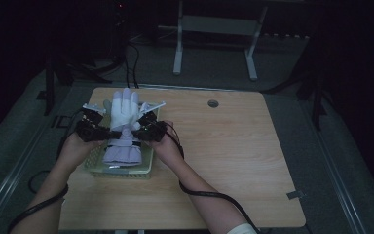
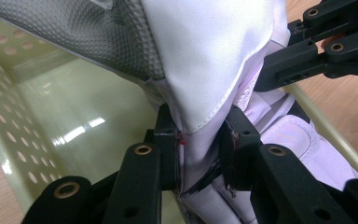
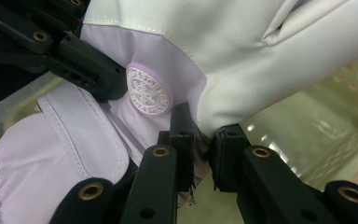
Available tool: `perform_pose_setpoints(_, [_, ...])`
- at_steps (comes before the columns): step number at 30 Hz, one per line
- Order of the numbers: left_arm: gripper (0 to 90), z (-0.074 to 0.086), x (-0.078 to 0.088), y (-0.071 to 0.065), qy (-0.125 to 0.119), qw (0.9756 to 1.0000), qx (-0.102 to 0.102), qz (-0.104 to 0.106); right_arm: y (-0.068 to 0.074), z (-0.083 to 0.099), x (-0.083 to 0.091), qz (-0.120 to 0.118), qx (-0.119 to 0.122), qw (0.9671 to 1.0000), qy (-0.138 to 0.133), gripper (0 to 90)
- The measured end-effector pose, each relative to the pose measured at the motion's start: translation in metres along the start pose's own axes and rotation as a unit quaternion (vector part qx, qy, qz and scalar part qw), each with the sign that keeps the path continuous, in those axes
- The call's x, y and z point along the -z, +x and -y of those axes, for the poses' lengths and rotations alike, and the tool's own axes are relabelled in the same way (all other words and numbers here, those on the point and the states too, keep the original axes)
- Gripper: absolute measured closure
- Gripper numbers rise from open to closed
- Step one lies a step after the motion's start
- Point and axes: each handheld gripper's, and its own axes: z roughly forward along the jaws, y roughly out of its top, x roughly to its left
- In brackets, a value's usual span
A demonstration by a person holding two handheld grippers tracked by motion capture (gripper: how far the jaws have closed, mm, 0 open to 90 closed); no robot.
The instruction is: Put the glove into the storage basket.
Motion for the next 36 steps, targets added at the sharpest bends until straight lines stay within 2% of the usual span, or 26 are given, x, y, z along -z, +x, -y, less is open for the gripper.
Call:
perform_pose_setpoints(5, [71.0,0.007,-0.013,0.003,0.019,0.9998,0.007,0.001,-0.003,0.007,-0.012,0.002,-0.008,0.9996,0.026,80.7])
perform_pose_setpoints(7, [70.5,0.010,-0.016,0.004,0.026,0.9995,0.018,0.000,-0.002,0.009,-0.016,0.005,-0.012,0.9993,0.034,80.7])
perform_pose_setpoints(11, [70.4,0.014,-0.022,0.005,0.047,0.9987,0.022,-0.002,0.001,0.012,-0.023,0.011,-0.012,0.9983,0.055,80.6])
perform_pose_setpoints(14, [68.5,0.016,-0.027,0.005,0.050,0.9984,0.026,-0.006,0.002,0.015,-0.027,0.014,-0.021,0.9974,0.067,80.4])
perform_pose_setpoints(19, [55.1,0.020,-0.032,0.004,0.050,0.9978,0.020,-0.040,0.000,0.016,-0.029,0.018,-0.028,0.9964,0.078,75.3])
perform_pose_setpoints(21, [51.6,0.020,-0.035,0.003,0.051,0.9970,0.020,-0.056,-0.001,0.015,-0.029,0.025,-0.034,0.9960,0.078,70.0])
perform_pose_setpoints(22, [48.4,0.020,-0.037,0.002,0.059,0.9959,0.018,-0.066,-0.001,0.015,-0.030,0.028,-0.033,0.9961,0.077,68.6])
perform_pose_setpoints(24, [41.9,0.019,-0.044,-0.002,0.073,0.9936,0.000,-0.086,-0.001,0.014,-0.030,0.020,-0.035,0.9964,0.075,63.7])
perform_pose_setpoints(27, [40.6,0.015,-0.053,-0.010,0.094,0.9889,-0.010,-0.115,0.001,0.013,-0.030,0.018,-0.024,0.9968,0.074,56.8])
perform_pose_setpoints(29, [39.6,0.013,-0.055,-0.014,0.097,0.9871,-0.014,-0.127,0.001,0.013,-0.027,0.021,-0.016,0.9969,0.074,51.3])
perform_pose_setpoints(32, [38.8,0.015,-0.058,-0.014,0.097,0.9870,-0.016,-0.128,-0.004,0.013,-0.019,0.019,-0.017,0.9977,0.063,46.2])
perform_pose_setpoints(33, [37.4,0.015,-0.059,-0.014,0.093,0.9881,-0.013,-0.122,-0.006,0.013,-0.014,0.013,-0.021,0.9984,0.050,44.4])
perform_pose_setpoints(36, [30.2,0.016,-0.058,-0.014,0.080,0.9881,-0.020,-0.130,-0.011,0.011,-0.002,-0.011,-0.025,0.9992,0.028,32.7])
